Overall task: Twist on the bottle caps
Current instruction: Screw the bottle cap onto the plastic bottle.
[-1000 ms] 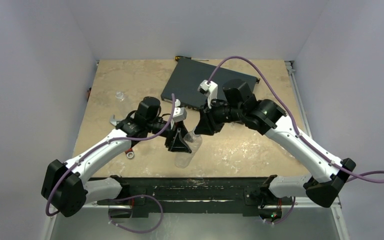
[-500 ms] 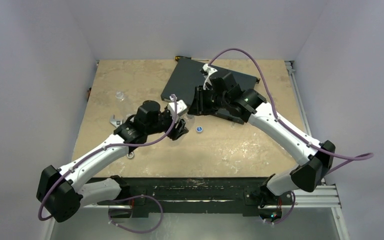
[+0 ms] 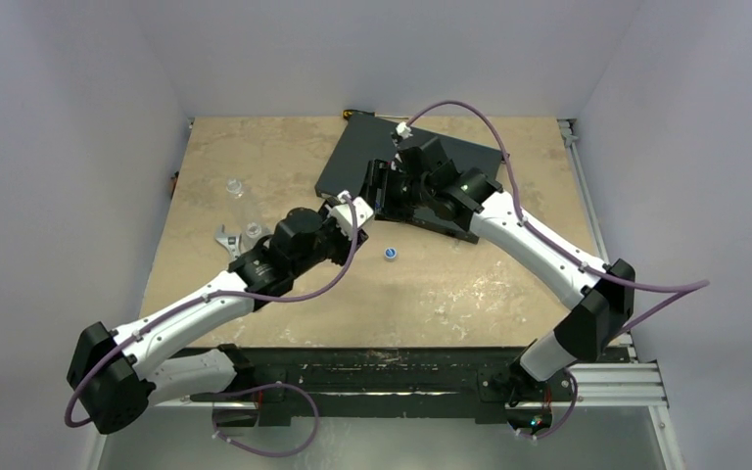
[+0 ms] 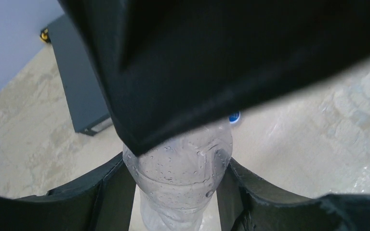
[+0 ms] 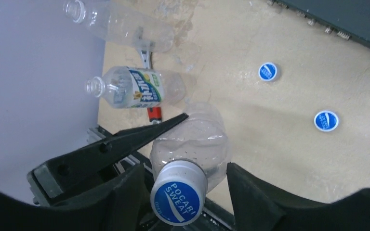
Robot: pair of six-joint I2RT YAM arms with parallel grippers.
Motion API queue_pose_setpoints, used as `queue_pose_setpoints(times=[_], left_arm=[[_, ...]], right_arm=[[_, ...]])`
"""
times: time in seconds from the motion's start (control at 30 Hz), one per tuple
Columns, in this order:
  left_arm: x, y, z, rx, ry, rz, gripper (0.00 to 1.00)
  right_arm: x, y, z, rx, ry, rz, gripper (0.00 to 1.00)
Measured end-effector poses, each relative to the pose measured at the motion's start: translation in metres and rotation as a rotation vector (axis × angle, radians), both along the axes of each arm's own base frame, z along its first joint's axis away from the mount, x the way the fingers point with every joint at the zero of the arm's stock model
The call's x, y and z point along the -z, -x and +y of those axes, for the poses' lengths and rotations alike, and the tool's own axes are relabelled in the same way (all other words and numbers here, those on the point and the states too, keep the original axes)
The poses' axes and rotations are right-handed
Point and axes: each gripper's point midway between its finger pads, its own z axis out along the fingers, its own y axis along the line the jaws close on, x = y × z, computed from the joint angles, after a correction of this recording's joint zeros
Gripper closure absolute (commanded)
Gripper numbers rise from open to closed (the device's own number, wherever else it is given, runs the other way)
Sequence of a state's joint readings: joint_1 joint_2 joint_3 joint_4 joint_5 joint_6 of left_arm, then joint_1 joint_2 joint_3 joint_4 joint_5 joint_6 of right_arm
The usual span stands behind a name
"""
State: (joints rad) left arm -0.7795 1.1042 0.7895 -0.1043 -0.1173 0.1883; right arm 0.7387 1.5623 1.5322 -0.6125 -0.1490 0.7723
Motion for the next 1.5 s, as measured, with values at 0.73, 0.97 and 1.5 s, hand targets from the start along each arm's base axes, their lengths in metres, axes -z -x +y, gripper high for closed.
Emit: queue_pose_setpoints(times=[0.73, 0.97, 1.5], left_arm=[[-0.029, 0.085, -0.054, 0.707, 0.400, 0.412, 1.00], [-0.030, 0.114, -0.054, 0.847, 0.438, 0.535, 1.00], [-0.030, 0.125, -0.051, 0.879, 0.445, 0.588, 1.00]], right_arm=[[-0.077, 0.077, -0.081, -0.349, 0.073, -0.450, 0.30], [-0.067, 0.105, -0.064, -0.549, 0.077, -0.479, 0.40], [-0.055, 0.110, -0.036, -0.667, 0.064, -0.433, 0.52]])
